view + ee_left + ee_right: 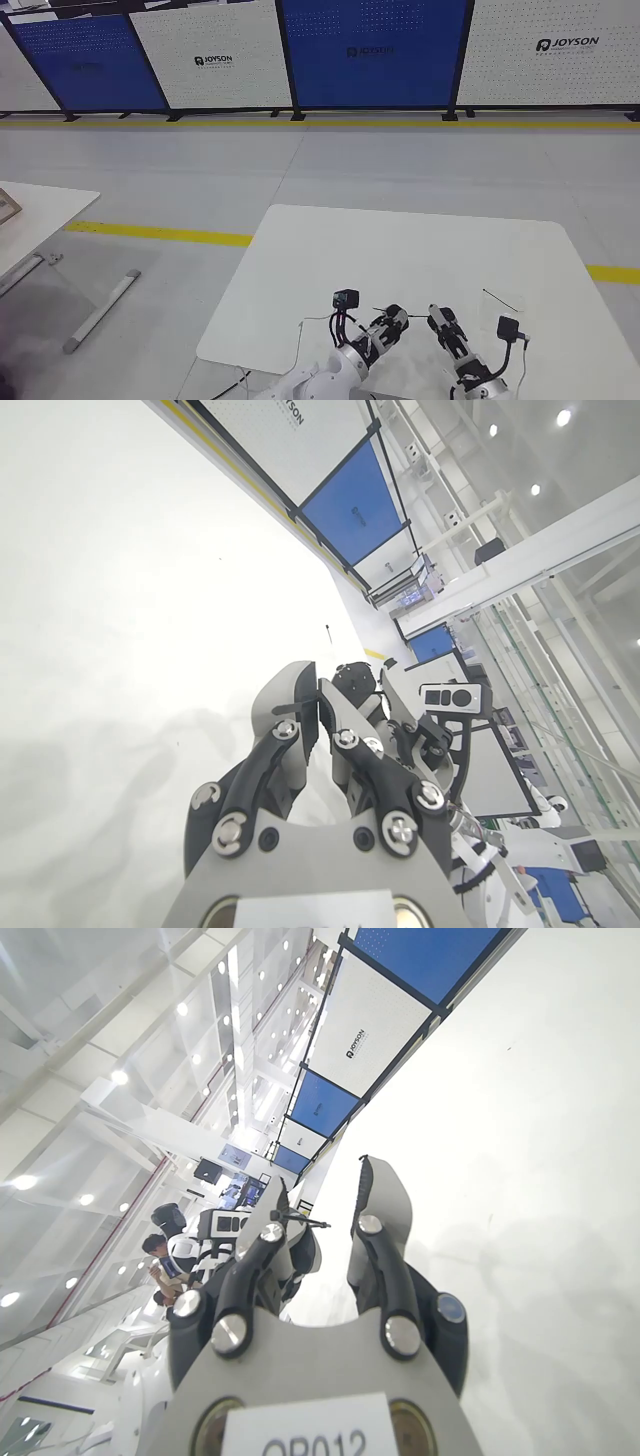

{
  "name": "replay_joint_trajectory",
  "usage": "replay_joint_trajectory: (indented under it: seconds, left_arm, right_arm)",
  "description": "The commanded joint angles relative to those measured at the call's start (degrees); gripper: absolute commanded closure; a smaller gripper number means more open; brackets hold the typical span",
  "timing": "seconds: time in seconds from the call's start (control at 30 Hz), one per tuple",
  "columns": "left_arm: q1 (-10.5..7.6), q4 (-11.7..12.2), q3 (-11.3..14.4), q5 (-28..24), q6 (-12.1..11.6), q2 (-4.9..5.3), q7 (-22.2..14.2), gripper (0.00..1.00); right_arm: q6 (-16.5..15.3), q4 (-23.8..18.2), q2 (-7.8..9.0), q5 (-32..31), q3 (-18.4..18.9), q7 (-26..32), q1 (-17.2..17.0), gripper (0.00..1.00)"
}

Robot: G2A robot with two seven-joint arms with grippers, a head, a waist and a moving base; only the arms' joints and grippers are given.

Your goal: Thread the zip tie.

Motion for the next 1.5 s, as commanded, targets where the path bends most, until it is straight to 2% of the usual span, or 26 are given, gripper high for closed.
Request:
replay_joint_trajectory:
  seconds: [0.0,0.13,0.3,0.4,0.43,0.47,0.63,0.77,0.97,1.47]
  left_arm:
    - [-0.03,0.1,-0.1,-0.1,0.2,-0.04,0.0,1.0]
    - [-0.04,0.0,-0.3,-0.2,0.3,-0.1,-0.1,1.0]
    - [0.0,0.0,-0.5,-0.3,0.5,-0.18,-0.1,1.0]
    - [0.01,-0.1,-0.5,-0.3,0.5,-0.23,-0.2,1.0]
    - [0.02,-0.1,-0.5,-0.2,0.4,-0.24,-0.2,1.0]
    - [0.04,-0.1,-0.6,-0.2,0.4,-0.24,-0.3,1.0]
    - [0.2,-0.3,-0.8,0.0,0.1,-0.24,-0.3,1.0]
    - [0.42,-0.7,-1.0,0.3,-1.2,-0.23,0.0,1.0]
    - [0.51,-1.4,-1.1,0.9,-1.6,-0.24,-0.3,1.0]
    - [1.0,-1.2,-1.6,0.5,-2.0,-0.36,-0.1,1.0]
  right_arm:
    - [-0.4,-0.1,0.04,-0.9,-0.1,0.4,0.0,0.69]
    - [-0.6,-0.4,0.02,-1.7,-0.2,0.3,-0.2,0.81]
    - [-0.2,-0.9,0.0,-2.1,-0.2,0.3,-0.3,0.84]
    - [0.0,-1.0,-0.01,-2.2,-0.1,0.3,-0.3,0.89]
    - [0.1,-1.1,-0.02,-2.2,-0.1,0.2,-0.3,0.98]
    - [0.2,-1.1,-0.03,-2.2,-0.1,0.2,-0.3,1.0]
    - [0.5,-1.2,-0.09,-2.1,-0.1,0.1,-0.3,1.0]
    - [0.4,-1.1,-0.15,-1.2,-0.1,0.4,0.0,1.0]
    - [0.6,-1.3,-0.14,-1.0,0.1,1.4,0.3,1.0]
    - [0.7,-0.2,-0.33,-0.1,-0.5,2.3,1.1,1.0]
